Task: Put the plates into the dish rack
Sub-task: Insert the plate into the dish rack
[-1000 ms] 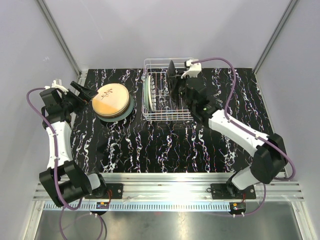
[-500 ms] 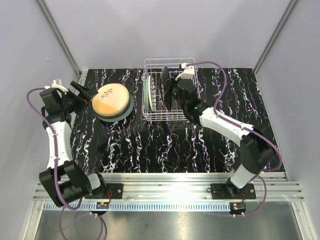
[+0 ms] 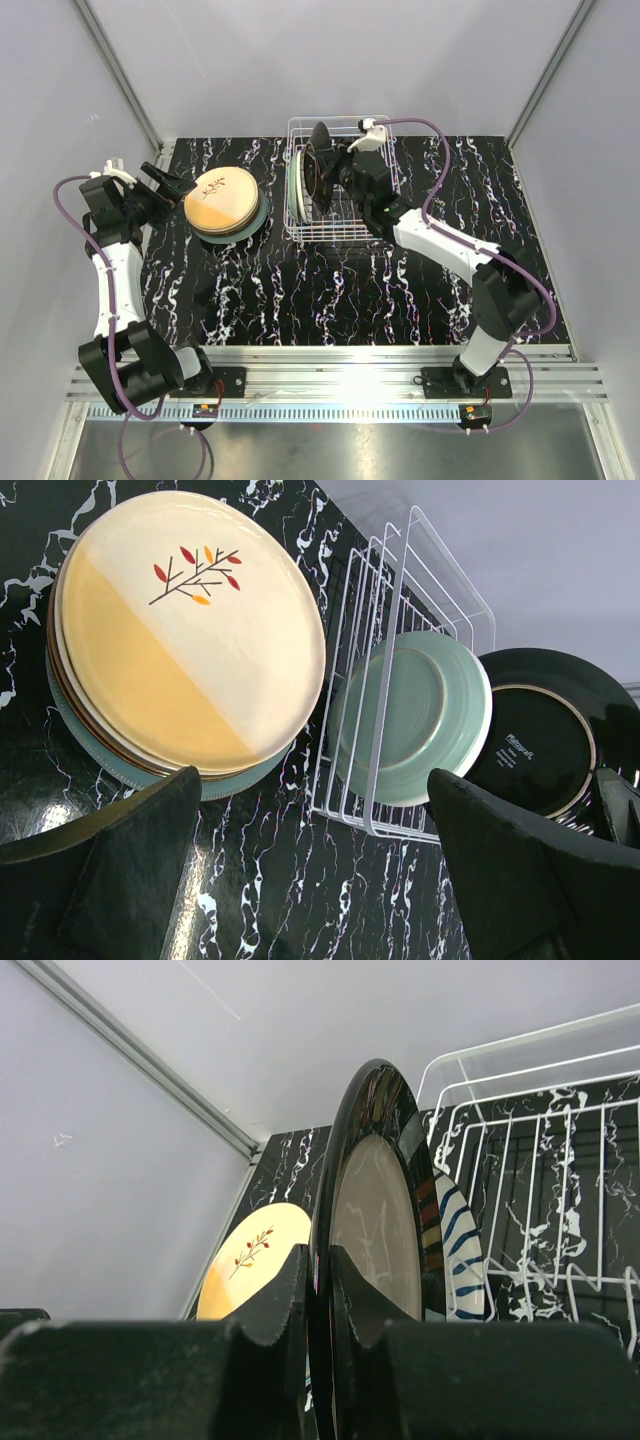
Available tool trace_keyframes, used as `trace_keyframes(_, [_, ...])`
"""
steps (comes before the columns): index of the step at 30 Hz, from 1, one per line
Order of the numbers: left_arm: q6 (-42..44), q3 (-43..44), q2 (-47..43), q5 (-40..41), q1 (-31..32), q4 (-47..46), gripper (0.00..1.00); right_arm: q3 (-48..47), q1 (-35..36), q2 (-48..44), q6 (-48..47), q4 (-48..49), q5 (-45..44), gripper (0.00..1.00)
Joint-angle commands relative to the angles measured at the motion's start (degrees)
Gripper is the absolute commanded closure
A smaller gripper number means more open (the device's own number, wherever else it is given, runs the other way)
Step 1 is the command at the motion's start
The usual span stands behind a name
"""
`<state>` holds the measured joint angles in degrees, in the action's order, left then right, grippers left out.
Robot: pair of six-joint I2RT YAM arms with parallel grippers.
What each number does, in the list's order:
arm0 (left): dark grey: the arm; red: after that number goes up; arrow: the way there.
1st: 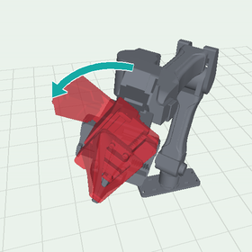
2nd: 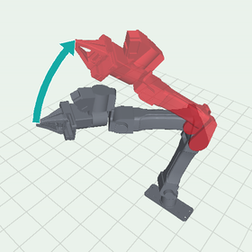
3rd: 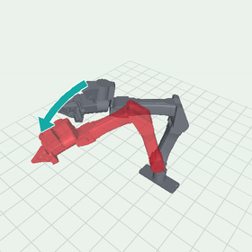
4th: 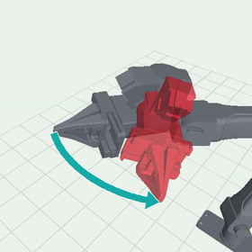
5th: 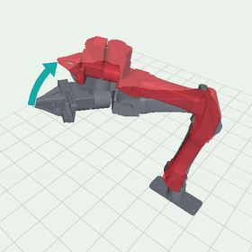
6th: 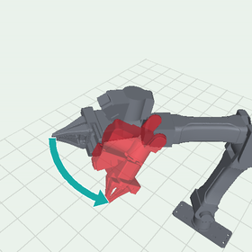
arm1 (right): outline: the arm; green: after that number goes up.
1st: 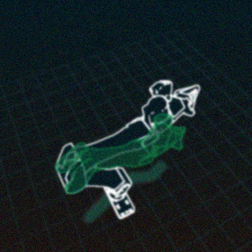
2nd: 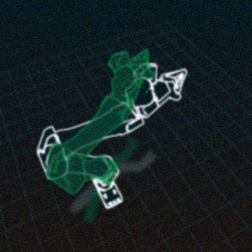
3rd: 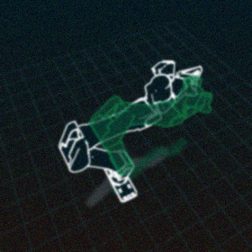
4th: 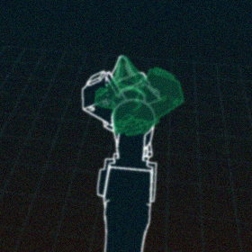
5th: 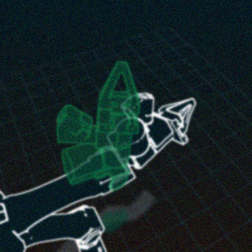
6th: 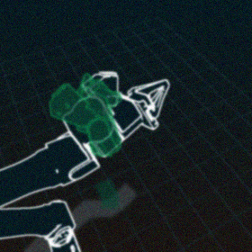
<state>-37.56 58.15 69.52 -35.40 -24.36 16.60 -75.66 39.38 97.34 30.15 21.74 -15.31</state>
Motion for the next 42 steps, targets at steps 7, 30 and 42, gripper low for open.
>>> trace_keyframes(7, [-0.67, 0.21, 0.53, -1.78, 0.01, -2.63, 0.01, -2.57, 0.35, -0.57, 4.57, 13.07, 0.63, 1.0])
trace_keyframes(30, [-1.29, -0.05, 0.53, -2.48, 0.1, -3.24, 0.01, -1.24, 0.35, 4.52, 1.66, 10.78, -2.45, 0.92])
trace_keyframes(42, [-1.81, -0.41, 0.62, -3.01, 0.1, -3.59, 0.01, -4.58, 0.61, 7.95, 0.96, 8.59, -1.13, 0.82])
